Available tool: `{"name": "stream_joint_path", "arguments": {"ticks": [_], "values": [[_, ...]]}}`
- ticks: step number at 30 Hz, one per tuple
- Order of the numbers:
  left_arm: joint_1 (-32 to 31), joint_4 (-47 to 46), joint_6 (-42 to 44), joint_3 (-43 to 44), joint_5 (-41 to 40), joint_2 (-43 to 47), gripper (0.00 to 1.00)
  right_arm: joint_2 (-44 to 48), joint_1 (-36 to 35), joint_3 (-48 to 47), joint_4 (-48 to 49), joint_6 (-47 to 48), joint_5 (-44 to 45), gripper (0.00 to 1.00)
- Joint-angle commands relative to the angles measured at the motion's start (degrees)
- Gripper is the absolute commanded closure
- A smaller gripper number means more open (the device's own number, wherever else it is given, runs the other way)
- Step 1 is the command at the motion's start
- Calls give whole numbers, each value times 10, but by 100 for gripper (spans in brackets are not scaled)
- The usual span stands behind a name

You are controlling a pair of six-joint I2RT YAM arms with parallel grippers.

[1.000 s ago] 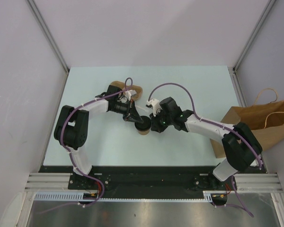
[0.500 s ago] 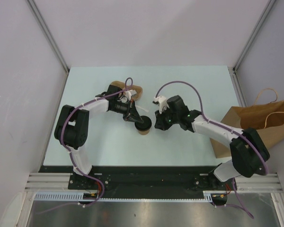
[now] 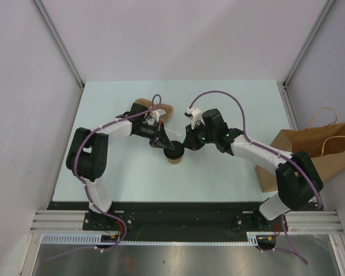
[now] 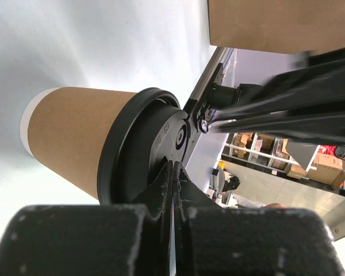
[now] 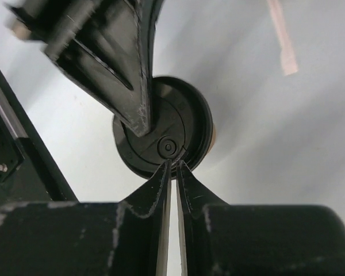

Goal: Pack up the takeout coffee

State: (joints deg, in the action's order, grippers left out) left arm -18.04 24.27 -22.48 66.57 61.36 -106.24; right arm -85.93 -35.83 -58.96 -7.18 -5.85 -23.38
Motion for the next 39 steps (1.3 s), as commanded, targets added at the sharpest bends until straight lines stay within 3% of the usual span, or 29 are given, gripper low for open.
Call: {"name": "stream_joint_path", "arguments": {"ticks": [1, 5, 12, 24, 39], "values": [[-17, -6, 42, -17, -122, -40, 100, -57, -27, 18, 17, 0, 17, 89], [-16, 0, 48, -14, -123, -40, 100, -109, -16, 46, 20, -1, 41, 90], [-17, 2, 48, -9, -123, -46, 100, -90, -4, 46, 16, -1, 30, 89], [-19, 2, 47, -6, -134, -53, 100, -149, -17, 42, 5, -34, 66, 86], [-20, 10, 53, -7, -144, -56, 100, -237, -20, 39, -1, -32, 91, 95]]}}
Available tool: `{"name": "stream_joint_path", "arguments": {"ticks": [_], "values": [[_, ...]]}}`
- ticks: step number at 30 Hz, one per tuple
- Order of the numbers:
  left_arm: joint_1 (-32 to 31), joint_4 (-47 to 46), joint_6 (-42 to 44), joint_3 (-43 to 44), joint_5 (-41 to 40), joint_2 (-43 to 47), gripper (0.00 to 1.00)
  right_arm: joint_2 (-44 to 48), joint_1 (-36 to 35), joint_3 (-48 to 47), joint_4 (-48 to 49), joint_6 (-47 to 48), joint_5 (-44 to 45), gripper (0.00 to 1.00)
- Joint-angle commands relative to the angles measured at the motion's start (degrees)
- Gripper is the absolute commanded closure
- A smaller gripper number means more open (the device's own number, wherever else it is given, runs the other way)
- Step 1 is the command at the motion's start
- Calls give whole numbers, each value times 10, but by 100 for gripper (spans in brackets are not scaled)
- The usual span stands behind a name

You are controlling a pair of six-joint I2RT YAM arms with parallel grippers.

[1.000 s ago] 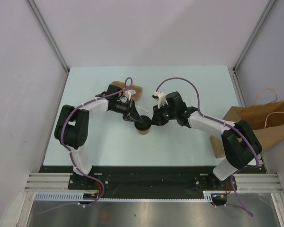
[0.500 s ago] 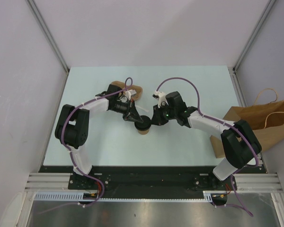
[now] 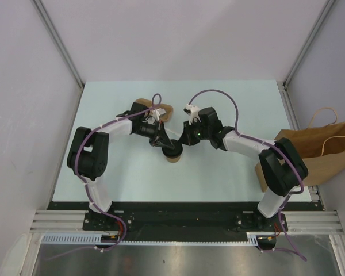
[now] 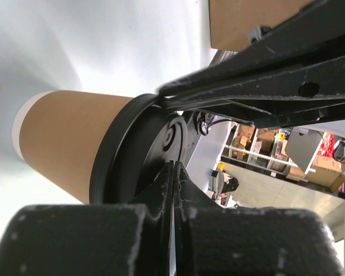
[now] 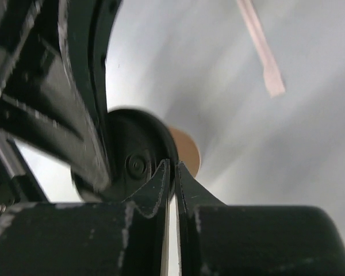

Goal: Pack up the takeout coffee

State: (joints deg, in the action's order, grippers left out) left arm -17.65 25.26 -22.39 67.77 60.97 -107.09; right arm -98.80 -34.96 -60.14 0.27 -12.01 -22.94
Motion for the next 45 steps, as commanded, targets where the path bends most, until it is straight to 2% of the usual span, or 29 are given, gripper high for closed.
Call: {"name": "stream_joint_path", "arguments": {"ticks": [1, 10, 17, 29, 32, 39, 41, 45], "values": [[-24, 1, 53, -18, -139, -47, 100, -107, -28, 50, -77, 30, 83, 95], [-24, -16, 38, -3, -123, -18, 100, -11, -27, 27, -106, 48, 52, 92], [-24, -18, 31, 4, -124, 6, 100, 47, -27, 6, -119, 46, 10, 84], [-24, -8, 38, 11, -129, 19, 95, 64, 2, -16, -136, 49, -37, 69], [-24, -13, 36, 22, -121, 25, 91, 70, 6, -17, -144, 51, -42, 65], [-27, -22, 30, 59, -106, 53, 64, 78, 15, -21, -142, 52, -58, 59], [-27, -26, 28, 65, -102, 66, 57, 84, 17, -22, -139, 53, -65, 54], [-27, -14, 42, 87, -109, 91, 46, 92, 27, -23, -136, 53, -76, 49]]}}
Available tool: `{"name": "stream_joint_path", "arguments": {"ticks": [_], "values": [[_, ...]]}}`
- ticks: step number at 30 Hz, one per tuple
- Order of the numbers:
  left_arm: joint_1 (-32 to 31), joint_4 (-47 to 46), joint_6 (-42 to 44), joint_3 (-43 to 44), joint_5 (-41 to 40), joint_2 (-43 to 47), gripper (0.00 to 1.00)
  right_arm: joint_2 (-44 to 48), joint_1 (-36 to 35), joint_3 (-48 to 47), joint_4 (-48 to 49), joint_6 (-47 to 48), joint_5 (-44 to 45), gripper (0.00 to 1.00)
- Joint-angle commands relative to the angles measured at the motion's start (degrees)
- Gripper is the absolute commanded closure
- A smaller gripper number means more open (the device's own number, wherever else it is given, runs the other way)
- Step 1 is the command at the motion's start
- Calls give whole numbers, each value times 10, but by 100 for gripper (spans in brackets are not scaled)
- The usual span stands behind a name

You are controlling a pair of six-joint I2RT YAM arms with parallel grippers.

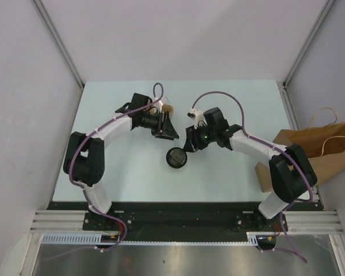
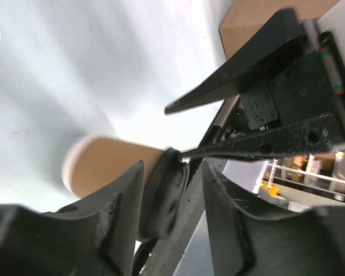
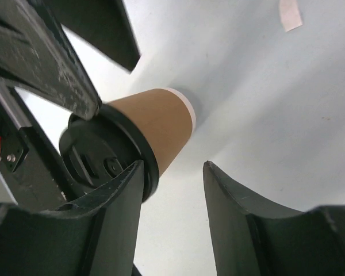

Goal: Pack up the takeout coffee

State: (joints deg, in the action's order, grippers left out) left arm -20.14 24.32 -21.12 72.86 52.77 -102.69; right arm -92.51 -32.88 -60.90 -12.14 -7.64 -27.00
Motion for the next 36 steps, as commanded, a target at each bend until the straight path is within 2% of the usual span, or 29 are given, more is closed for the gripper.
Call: {"name": "stream_joint_path", "arguments": {"ticks": [1, 2, 3, 7, 12, 18, 20, 24, 25, 27, 28, 31, 36], "values": [[-2, 13, 37, 50, -33, 50, 45, 31, 6, -15, -14, 11, -34, 49], [-2, 23, 55, 57, -41, 58, 34, 30, 7, -16, -15, 13, -31, 48], [-2, 34, 65, 65, -61, 61, 31, 29, 7, -15, -17, 14, -30, 48], [1, 85, 111, 88, -93, 74, 29, 20, 17, -15, -18, 18, -22, 48], [14, 90, 114, 70, -97, 87, 30, 12, 21, -16, 4, 9, -31, 48], [-3, 136, 236, 42, -133, 110, 27, 22, 41, -16, -10, 0, -49, 46], [-30, 137, 263, 30, -158, 123, 3, 38, 62, -18, -12, -6, -54, 41], [-90, 111, 246, 1, -192, 145, 0, 79, 84, -32, -74, 16, -38, 34], [-120, 103, 232, -12, -193, 148, 0, 90, 88, -34, -84, 15, -25, 29], [-149, 65, 215, -29, -201, 160, 0, 120, 103, -36, -114, 17, -14, 25], [-178, 51, 184, -46, -201, 165, 0, 130, 106, -36, -122, 19, 2, 21], [-247, 3, 167, -67, -249, 167, 0, 160, 127, -37, -145, 23, 25, 15], [-338, -35, 160, -80, -301, 133, 0, 197, 158, -40, -170, 32, 41, 11]]}}
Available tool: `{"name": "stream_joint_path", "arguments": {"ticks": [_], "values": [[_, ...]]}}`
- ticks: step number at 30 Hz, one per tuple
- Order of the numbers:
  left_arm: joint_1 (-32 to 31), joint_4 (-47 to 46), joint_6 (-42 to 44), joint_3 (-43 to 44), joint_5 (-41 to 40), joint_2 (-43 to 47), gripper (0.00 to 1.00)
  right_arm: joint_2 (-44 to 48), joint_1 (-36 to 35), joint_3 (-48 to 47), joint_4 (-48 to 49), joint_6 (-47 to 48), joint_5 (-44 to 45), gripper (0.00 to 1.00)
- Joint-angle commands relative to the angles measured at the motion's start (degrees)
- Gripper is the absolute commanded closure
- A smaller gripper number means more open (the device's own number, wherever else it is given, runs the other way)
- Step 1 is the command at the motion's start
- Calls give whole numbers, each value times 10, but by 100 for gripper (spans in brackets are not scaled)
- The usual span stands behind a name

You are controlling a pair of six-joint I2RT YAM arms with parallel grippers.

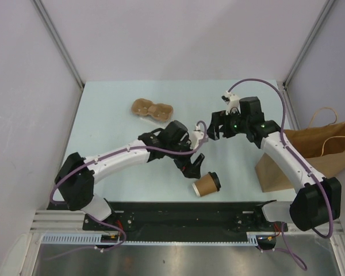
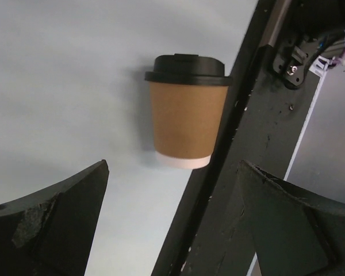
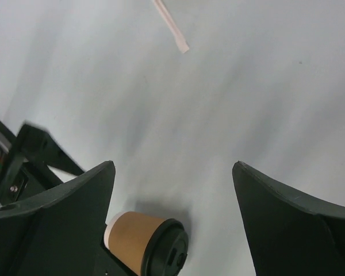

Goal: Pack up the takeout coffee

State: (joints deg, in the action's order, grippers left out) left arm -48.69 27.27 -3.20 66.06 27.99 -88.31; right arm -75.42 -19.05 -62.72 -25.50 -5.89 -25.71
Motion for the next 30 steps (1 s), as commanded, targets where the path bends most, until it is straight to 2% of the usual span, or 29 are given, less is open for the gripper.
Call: {"name": "stream_joint_path", "arguments": {"ticks": [1, 12, 22, 30], "values": [[-64, -68, -17, -14, -58, -16, 0, 32, 27, -22, -39, 13, 29, 10], [-184, -123, 16, -37, -101, -86, 1, 57, 51, -27, -39, 17, 41, 6], [-215, -151, 49, -38, -119, -143, 1, 63, 59, -29, -48, 29, 42, 4], [-228, -157, 50, -27, -120, -144, 10, 62, 59, -29, -47, 33, 41, 3]]}}
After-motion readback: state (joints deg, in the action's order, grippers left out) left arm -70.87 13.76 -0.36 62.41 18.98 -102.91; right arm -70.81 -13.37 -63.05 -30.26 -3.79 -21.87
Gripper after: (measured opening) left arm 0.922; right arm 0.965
